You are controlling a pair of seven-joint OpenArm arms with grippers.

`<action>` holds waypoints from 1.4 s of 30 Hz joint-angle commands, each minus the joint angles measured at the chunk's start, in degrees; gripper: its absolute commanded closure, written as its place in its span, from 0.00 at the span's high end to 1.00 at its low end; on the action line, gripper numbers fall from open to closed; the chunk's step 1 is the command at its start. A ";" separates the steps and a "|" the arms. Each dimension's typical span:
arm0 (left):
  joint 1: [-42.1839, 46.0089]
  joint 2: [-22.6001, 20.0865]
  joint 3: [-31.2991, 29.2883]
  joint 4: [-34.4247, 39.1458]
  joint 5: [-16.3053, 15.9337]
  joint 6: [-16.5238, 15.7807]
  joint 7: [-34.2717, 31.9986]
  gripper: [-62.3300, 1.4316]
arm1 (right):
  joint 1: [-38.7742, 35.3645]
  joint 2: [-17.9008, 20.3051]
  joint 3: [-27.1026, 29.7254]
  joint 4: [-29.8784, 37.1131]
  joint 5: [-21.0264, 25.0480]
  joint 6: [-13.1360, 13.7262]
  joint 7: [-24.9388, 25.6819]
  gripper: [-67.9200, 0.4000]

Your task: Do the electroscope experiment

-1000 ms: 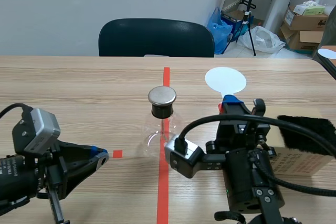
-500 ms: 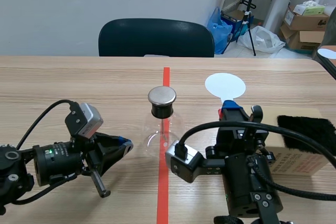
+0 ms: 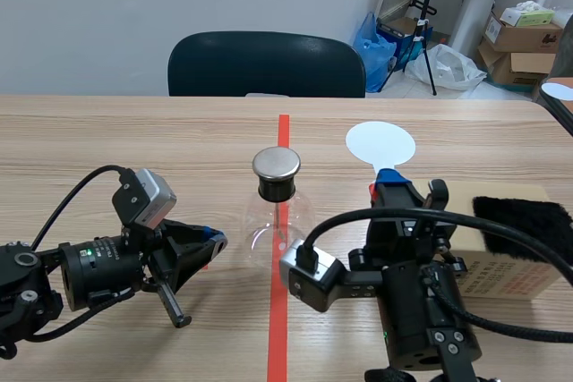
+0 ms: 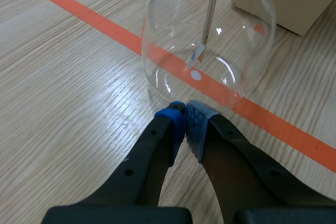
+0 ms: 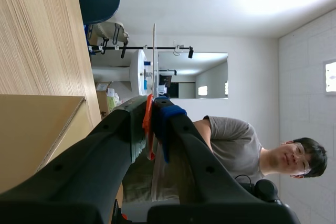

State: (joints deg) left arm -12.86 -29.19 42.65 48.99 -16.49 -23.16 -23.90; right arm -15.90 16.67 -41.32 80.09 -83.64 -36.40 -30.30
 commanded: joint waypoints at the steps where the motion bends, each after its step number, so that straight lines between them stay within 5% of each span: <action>1: -0.35 -0.02 -0.57 1.53 -0.39 -0.15 -1.20 0.07 | 0.81 0.00 0.37 1.22 -0.06 -0.50 -0.26 0.02; 42: -0.33 -0.07 -0.57 1.53 -0.42 -0.20 -2.10 0.07 | 0.81 0.00 0.52 1.22 -0.06 -0.50 -0.26 0.02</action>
State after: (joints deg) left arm -12.86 -29.21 42.65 48.99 -16.49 -23.16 -24.75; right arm -15.90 16.67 -41.32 80.09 -83.64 -36.40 -30.30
